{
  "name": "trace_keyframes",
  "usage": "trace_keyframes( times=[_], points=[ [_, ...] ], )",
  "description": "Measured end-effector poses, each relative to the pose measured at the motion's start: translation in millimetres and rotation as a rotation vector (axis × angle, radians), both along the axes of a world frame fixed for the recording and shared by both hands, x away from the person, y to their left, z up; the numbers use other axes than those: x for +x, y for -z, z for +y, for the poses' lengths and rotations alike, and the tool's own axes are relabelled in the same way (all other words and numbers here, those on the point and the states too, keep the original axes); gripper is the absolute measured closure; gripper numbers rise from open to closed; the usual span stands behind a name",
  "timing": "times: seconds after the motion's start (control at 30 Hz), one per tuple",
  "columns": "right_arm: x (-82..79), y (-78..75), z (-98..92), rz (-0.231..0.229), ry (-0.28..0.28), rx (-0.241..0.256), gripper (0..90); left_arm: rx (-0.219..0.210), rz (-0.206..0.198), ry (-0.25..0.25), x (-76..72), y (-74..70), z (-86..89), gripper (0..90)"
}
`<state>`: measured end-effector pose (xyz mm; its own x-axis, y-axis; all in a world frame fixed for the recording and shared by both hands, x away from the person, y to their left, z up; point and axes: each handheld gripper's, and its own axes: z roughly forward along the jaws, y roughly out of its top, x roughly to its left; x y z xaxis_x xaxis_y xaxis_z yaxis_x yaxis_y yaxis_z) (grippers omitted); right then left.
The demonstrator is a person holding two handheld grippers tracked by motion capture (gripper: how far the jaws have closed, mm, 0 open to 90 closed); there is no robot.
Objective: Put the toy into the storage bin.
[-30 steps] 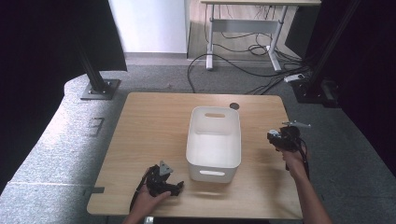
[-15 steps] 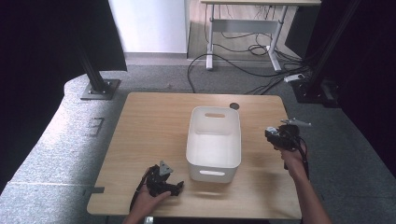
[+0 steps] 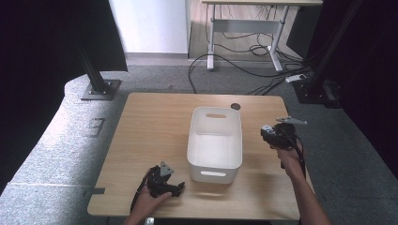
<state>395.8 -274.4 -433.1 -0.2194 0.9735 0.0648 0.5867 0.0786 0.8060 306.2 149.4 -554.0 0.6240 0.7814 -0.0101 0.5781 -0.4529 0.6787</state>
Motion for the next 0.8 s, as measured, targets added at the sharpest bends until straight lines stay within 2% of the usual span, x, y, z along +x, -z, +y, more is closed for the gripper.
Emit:
trace_keyframes(
  times=[0.37, 0.8],
  points=[
    [-4.3, -14.1, 5.6, -0.021, -0.008, 0.004, 50.0, 0.000, 0.000, 0.000, 0.0, 0.0, 0.0, 6.2],
    [-3.2, -29.4, 22.8, -0.042, -0.042, 0.002, 50.0, 0.001, 0.001, 0.000, 0.0, -0.1, 0.0, 6.2]
  ],
)
